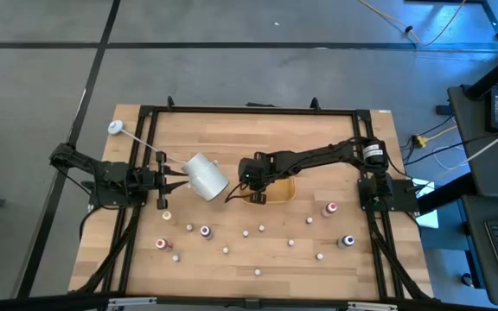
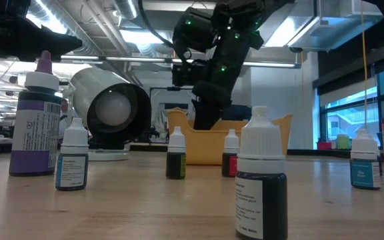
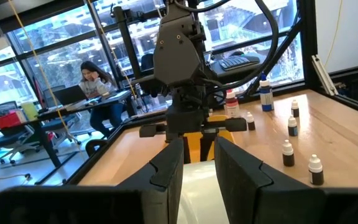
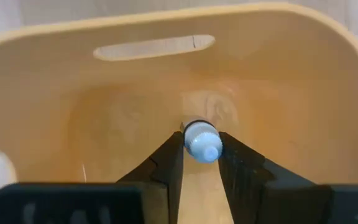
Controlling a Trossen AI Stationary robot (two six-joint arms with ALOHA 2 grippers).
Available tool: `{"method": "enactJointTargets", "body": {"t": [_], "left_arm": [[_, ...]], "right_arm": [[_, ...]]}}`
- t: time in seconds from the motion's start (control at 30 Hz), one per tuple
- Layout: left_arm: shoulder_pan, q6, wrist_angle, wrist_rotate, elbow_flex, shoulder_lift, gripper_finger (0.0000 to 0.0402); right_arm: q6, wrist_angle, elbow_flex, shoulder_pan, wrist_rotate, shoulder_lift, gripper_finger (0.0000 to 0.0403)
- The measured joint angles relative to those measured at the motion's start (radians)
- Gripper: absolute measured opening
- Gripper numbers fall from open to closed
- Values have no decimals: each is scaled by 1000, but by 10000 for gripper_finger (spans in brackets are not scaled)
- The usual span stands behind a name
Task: Pick & Place food coloring
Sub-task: Put the top small black food coloring bottle into the yellow bin, then put the large pink food coloring bottle into the yellow bin
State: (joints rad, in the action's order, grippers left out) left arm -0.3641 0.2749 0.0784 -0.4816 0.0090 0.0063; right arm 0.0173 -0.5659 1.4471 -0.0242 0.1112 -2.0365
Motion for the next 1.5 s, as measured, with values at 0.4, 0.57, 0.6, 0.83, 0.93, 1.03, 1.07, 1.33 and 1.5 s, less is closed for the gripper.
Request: {"method": "enactJointTargets", "body": {"t": [0.4, 0.57, 0.6, 0.83, 0.93, 1.03, 1.07, 1.33, 1.5], "left_arm": [[0, 0, 0, 0, 0, 0, 88], [0, 0, 0, 0, 0, 0, 88], [0, 0, 0, 0, 0, 0, 88], [0, 0, -2, 2, 0, 0, 88], [0, 0, -2, 2, 0, 0, 88], [0, 0, -1, 2, 0, 0, 88], [0, 0, -2, 2, 0, 0, 88], [0, -104, 30, -124, 0, 0, 88], [0, -105, 24, -129, 0, 0, 88]], "right_arm": [[-25, 0, 0, 0, 0, 1, 132], [-27, -74, 44, 0, 1, 27, 133], [-27, -92, 55, 0, 5, 39, 133], [-7, -238, 65, 45, 109, 191, 133], [29, -268, 27, 108, 145, 282, 133], [73, -263, -43, 182, 182, 373, 133], [89, -262, -70, 207, 182, 403, 133], [238, -271, -231, 365, 159, 572, 133], [366, -325, -241, 431, 155, 600, 133]]}}
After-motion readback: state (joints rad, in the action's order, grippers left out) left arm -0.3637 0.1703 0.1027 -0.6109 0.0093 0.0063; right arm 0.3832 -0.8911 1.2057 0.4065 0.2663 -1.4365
